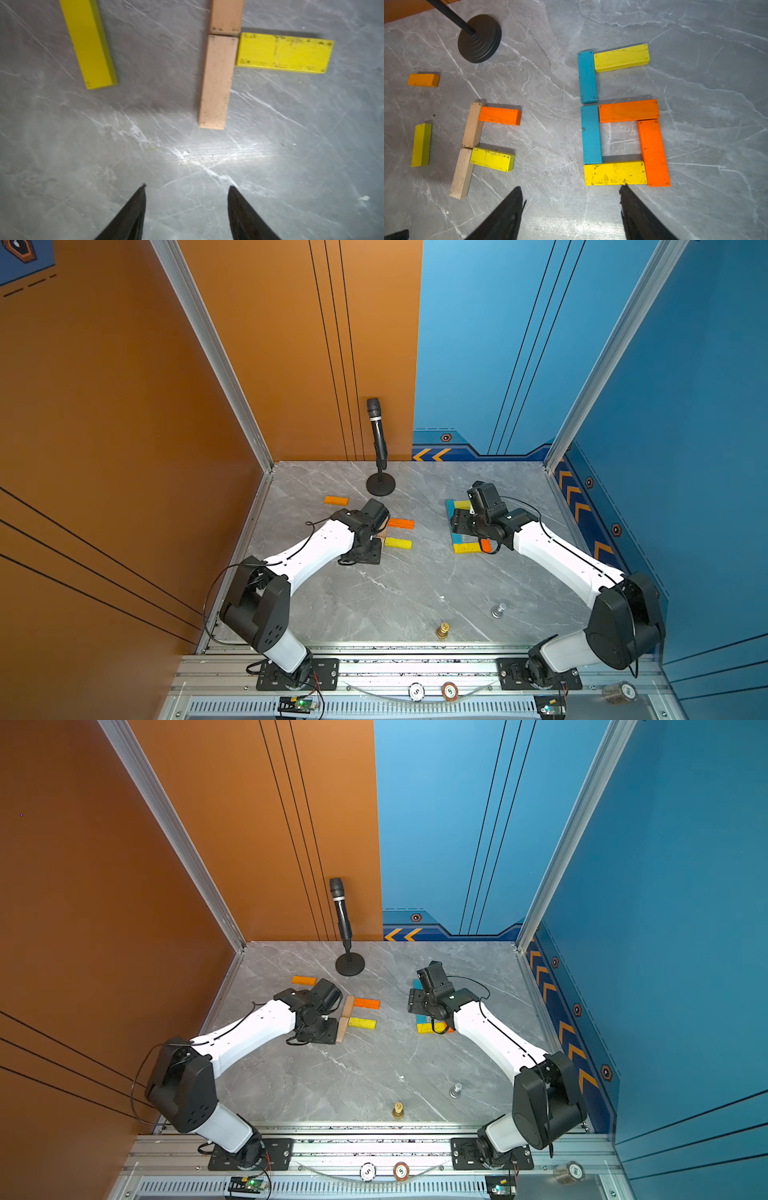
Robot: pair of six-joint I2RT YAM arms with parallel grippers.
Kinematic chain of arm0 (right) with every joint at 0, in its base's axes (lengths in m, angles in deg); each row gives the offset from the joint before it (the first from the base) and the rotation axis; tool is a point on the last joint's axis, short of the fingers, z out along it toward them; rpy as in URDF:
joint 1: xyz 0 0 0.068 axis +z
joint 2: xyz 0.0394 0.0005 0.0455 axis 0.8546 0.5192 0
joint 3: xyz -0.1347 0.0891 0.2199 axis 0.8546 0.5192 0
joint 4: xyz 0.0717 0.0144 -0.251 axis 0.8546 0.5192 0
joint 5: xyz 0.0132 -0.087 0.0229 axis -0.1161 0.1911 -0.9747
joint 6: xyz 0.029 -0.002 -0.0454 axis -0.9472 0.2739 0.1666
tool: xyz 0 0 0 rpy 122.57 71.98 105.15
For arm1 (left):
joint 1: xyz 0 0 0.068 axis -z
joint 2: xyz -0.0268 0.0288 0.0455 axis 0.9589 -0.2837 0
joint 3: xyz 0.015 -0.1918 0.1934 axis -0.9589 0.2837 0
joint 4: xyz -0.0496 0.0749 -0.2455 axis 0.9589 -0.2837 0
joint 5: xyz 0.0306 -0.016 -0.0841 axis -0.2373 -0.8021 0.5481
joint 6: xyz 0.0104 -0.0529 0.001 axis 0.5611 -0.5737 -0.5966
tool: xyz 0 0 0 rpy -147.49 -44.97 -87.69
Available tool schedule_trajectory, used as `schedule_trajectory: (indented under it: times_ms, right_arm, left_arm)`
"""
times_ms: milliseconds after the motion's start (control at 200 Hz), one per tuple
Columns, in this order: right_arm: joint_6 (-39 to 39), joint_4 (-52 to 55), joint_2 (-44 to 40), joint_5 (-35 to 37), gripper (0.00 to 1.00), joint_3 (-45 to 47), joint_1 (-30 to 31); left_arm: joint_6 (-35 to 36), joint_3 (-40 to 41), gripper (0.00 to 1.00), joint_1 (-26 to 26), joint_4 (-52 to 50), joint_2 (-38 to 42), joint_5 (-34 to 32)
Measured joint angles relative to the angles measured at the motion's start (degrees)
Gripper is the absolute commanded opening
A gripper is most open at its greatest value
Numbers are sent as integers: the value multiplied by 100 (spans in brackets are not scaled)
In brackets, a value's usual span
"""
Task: Assemble the number 6 with building blocks
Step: Pick up the building block from the center of the board.
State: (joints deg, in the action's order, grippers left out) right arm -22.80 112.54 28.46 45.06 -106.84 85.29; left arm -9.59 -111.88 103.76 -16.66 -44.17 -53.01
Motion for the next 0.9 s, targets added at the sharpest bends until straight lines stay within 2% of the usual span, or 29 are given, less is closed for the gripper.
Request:
schedule_trajectory:
  times_ms: [75, 210, 230, 310, 541, 756, 781, 901]
  right_arm:
    - [2, 0, 2, -31, 75, 24, 79]
    - [11, 2, 79, -94, 75, 2, 229]
    - [17, 0, 114, -109, 75, -13, 251]
    - [61, 4, 310, -155, 75, -133, 376]
    - [142, 20, 704, -177, 75, -461, 787]
    - [155, 61, 719, -175, 75, -553, 859]
    - [157, 61, 719, -173, 75, -553, 859]
    - [186, 70, 719, -173, 74, -555, 859]
  left_arm:
    - [-13, 0, 81, -424, 92, 31, -59]
    - [55, -2, 85, -1220, 293, 4, -164]
    - [59, -4, 90, -1294, 319, -13, -177]
    - [153, -81, 90, -1561, 402, -251, -184]
    - [299, -345, 89, -1897, 802, -1150, -70]
    - [339, -625, 88, -1937, 994, -1646, 46]
    - [339, -636, 82, -1939, 1032, -1694, 61]
    - [382, -691, 74, -1969, 1130, -1882, 162]
